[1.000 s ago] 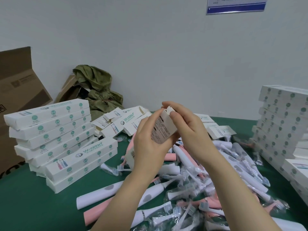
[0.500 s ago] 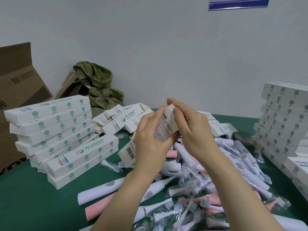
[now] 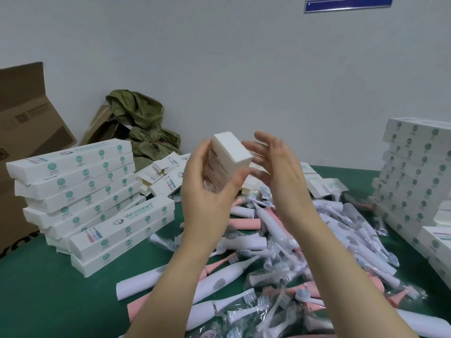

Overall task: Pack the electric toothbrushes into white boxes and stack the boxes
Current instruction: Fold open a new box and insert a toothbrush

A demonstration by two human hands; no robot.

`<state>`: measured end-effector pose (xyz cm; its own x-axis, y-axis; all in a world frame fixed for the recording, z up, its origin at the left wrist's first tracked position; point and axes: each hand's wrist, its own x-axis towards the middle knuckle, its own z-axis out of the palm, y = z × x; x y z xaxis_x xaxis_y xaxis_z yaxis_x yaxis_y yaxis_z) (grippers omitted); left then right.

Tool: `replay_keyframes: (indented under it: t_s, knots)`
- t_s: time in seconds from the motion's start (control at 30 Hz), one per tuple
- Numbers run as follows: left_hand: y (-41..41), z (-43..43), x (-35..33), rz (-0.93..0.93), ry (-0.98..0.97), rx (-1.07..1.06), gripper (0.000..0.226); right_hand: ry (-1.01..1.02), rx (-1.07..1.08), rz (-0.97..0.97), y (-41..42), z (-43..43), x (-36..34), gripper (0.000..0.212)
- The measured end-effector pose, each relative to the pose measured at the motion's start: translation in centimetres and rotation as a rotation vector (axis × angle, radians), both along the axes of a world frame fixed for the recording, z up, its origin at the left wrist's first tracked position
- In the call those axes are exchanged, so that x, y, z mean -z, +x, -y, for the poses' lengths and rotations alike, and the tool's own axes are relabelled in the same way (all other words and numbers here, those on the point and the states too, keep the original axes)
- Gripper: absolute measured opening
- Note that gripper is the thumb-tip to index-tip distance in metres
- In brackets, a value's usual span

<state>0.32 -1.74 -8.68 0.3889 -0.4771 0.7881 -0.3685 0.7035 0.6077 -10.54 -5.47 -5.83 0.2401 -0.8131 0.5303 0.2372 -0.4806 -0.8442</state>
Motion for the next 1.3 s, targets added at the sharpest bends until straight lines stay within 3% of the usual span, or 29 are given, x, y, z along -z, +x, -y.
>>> replay_keyframes:
  t_s: [0.03,0.13,0.17,0.2,0.27,0.33,0.4,0.47,0.53,0.6,0.67,0.73,0.83,0.93,1.07,1.17,1.3]
  knots:
    - [0.6,-0.1,-0.3,-0.085,-0.029,0.131,0.057,0.094,0.036,-0.039,-0.5,0.4,-0.2,0.024]
    - [2.1,-0.2,-0.7,-0.370,-0.069,0.548,0.081,0.274,0.177,-0.614,-2.7,2.0,0.5,0.038]
    - [2.3,-0.2,-0.8,-0.423,-0.062,0.643,0.086,0.356,0.139,-0.685,-3.1,2.3,0.9,0.039]
    - [2.5,-0.1,-0.7,-0.446,-0.059,0.708,0.086,0.460,0.057,-0.626,-3.2,2.6,1.3,0.036]
    - [3.0,0.1,-0.6,-0.478,-0.060,0.806,0.074,0.661,-0.121,-0.305,-3.3,3.3,1.7,0.030]
    - [3.4,0.2,-0.5,-0.529,-0.056,0.850,0.062,0.755,-0.166,0.009,-3.4,4.2,2.1,0.022]
    - [3.9,0.6,0.0,-0.591,0.057,0.756,0.052,0.729,-0.042,0.173,-3.7,4.9,2.3,0.015]
    - [4.0,1.2,0.6,-0.602,0.272,0.455,0.051,0.602,0.169,0.123,-4.1,5.1,2.5,0.014]
    - [3.6,1.7,1.3,-0.431,0.463,-0.033,0.064,0.435,0.366,0.005,-4.1,5.1,2.8,0.013]
    - [2.8,1.6,1.7,-0.146,0.392,-0.345,0.069,0.293,0.459,-0.098,-3.5,4.5,2.7,0.018]
    - [2.2,1.7,1.8,0.050,0.266,-0.315,0.067,0.223,0.445,-0.147,-2.3,3.6,2.3,0.018]
    - [1.5,1.9,1.9,0.205,0.270,-0.211,0.068,0.190,0.364,-0.146,-1.2,2.9,2.2,0.015]
    - [1.0,2.2,2.8,0.439,0.291,-0.299,0.062,0.167,0.294,-0.080,-0.5,2.2,1.7,0.028]
    - [0.9,2.2,3.0,0.387,0.273,-0.307,0.051,0.243,0.232,0.044,-1.1,2.1,1.2,0.040]
    - [0.3,1.3,2.5,0.395,0.188,-0.141,0.046,0.207,0.148,-0.022,-1.5,1.6,0.6,0.038]
    - [0.0,0.6,1.6,0.292,0.135,-0.020,0.018,0.032,0.185,-0.158,-1.2,1.3,0.2,0.037]
    - [0.0,0.8,-0.1,0.172,0.124,-0.033,0.026,-0.148,0.190,-0.261,-0.5,0.4,0.0,0.034]
